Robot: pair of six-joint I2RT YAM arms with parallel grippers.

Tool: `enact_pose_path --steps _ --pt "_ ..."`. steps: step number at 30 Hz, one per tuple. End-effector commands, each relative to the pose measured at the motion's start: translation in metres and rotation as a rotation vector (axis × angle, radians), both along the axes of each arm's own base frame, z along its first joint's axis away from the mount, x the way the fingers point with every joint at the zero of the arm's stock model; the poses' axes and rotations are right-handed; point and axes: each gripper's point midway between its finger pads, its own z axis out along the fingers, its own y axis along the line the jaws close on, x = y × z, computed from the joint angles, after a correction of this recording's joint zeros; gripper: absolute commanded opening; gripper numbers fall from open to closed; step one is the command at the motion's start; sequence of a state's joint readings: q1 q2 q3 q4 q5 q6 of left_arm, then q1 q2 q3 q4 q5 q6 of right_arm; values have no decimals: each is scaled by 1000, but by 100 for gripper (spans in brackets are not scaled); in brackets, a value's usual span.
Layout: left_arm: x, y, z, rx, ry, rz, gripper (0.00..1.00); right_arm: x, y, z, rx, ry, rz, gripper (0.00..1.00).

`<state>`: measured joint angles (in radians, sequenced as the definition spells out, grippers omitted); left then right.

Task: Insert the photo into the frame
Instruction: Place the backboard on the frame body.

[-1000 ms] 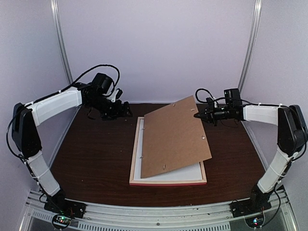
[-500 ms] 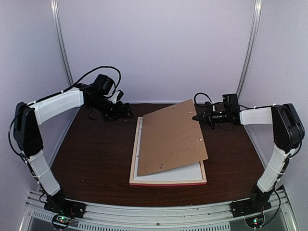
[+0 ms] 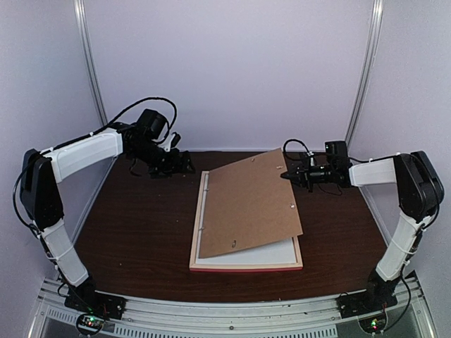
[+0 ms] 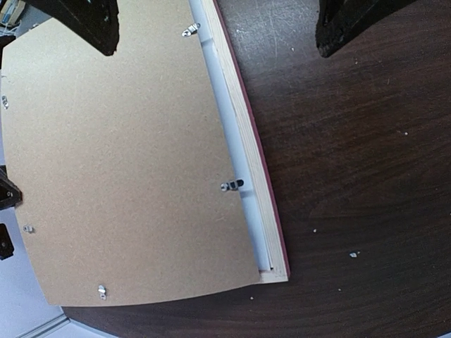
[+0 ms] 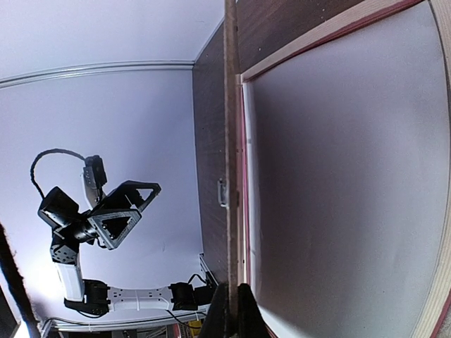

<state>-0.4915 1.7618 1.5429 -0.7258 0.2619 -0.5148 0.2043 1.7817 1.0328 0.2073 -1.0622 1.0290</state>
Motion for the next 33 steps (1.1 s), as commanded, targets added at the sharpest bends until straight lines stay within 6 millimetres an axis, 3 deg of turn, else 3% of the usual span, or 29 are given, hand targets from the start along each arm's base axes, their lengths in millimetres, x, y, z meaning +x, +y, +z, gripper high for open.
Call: enact_pose_path --steps 1,33 --pt "10 -1 3 -19 -25 7 98 -7 10 14 48 -41 53 0" --pt "5 1 -1 -16 -11 7 98 -8 20 0 55 -24 63 0"
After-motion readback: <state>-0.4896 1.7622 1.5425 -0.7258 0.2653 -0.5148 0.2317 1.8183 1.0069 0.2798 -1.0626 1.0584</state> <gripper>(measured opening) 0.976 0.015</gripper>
